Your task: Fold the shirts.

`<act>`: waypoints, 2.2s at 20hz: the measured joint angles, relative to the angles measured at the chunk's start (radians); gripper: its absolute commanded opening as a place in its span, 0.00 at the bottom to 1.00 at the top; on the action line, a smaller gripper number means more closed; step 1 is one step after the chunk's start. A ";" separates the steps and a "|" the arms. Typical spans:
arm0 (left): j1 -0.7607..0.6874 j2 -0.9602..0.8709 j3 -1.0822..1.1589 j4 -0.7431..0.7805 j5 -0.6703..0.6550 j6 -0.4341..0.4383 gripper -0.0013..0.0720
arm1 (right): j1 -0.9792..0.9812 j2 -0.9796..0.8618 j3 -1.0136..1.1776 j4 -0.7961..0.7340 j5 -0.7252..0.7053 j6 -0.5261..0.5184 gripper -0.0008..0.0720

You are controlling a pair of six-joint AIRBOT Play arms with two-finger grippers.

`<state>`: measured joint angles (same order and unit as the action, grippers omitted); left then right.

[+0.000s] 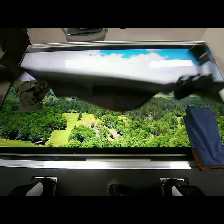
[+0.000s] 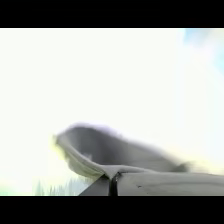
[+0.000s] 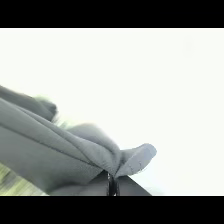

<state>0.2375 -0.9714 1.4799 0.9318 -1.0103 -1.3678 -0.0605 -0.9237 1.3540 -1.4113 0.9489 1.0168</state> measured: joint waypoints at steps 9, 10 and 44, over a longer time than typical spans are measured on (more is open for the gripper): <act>-0.008 0.300 0.322 0.051 0.093 -0.130 0.06 | 0.000 0.346 0.346 -0.180 0.060 0.084 0.08; -0.008 0.307 0.327 0.059 0.092 -0.135 0.06 | 0.000 0.354 0.354 -0.184 0.076 0.089 0.08; 0.048 -0.566 -0.313 0.158 -0.362 -0.028 0.79 | -0.148 -0.710 0.149 0.183 0.487 0.036 0.85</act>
<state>0.2852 -1.5379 1.1671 1.0893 -1.3720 -1.3960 -0.2081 -1.6333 1.5028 -1.2278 1.4357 1.0527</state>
